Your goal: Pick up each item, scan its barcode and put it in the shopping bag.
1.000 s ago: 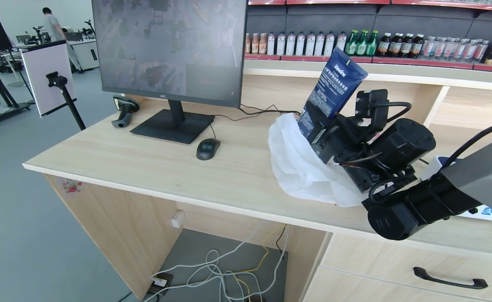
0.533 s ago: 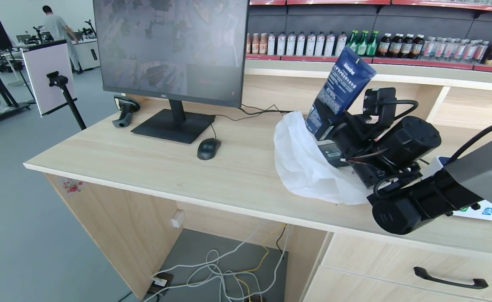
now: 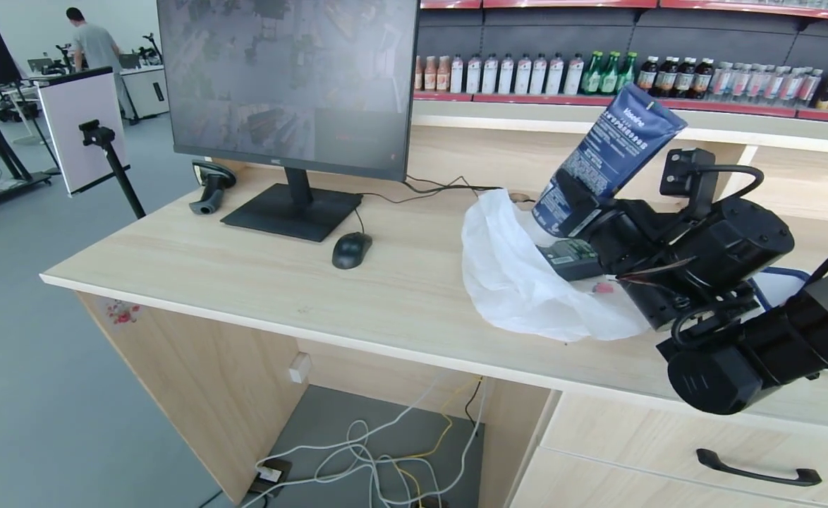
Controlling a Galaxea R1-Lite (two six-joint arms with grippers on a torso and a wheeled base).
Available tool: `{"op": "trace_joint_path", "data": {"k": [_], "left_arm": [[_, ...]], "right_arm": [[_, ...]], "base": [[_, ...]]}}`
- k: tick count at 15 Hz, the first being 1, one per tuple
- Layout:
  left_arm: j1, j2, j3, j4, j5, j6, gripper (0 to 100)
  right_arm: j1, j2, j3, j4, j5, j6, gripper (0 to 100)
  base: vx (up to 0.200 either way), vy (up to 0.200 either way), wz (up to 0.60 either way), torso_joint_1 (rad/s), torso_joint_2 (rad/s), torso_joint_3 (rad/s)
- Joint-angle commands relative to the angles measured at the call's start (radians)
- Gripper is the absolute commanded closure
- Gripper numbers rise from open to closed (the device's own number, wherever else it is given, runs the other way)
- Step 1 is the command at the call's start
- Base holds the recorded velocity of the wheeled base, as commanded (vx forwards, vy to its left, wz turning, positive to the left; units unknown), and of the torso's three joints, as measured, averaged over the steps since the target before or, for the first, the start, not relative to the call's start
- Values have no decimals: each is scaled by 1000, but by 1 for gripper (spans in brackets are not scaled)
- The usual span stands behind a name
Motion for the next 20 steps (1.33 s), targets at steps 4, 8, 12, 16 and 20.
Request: {"op": "trace_joint_path", "data": {"k": [4, 8, 12, 16, 20], "left_arm": [[-1, 0, 0, -1, 0, 1, 0], [-1, 0, 0, -1, 0, 1, 0], [-1, 0, 0, -1, 0, 0, 0], [-1, 0, 0, -1, 0, 0, 0], [-1, 0, 0, 1, 0, 0, 0]], "right_arm": [[-11, 4, 130, 0, -1, 113, 100], [-11, -48, 279, 0, -1, 190, 100], [-9, -28, 272, 0, -1, 206, 100], [-8, -4, 242, 0, 1, 210, 100], [-11, -25, 209, 0, 22, 174, 0]], "base": [[0, 0, 0, 0, 0, 0], [0, 0, 0, 0, 0, 0], [0, 0, 0, 0, 0, 0], [0, 0, 0, 0, 0, 0], [0, 0, 0, 0, 0, 0]]}}
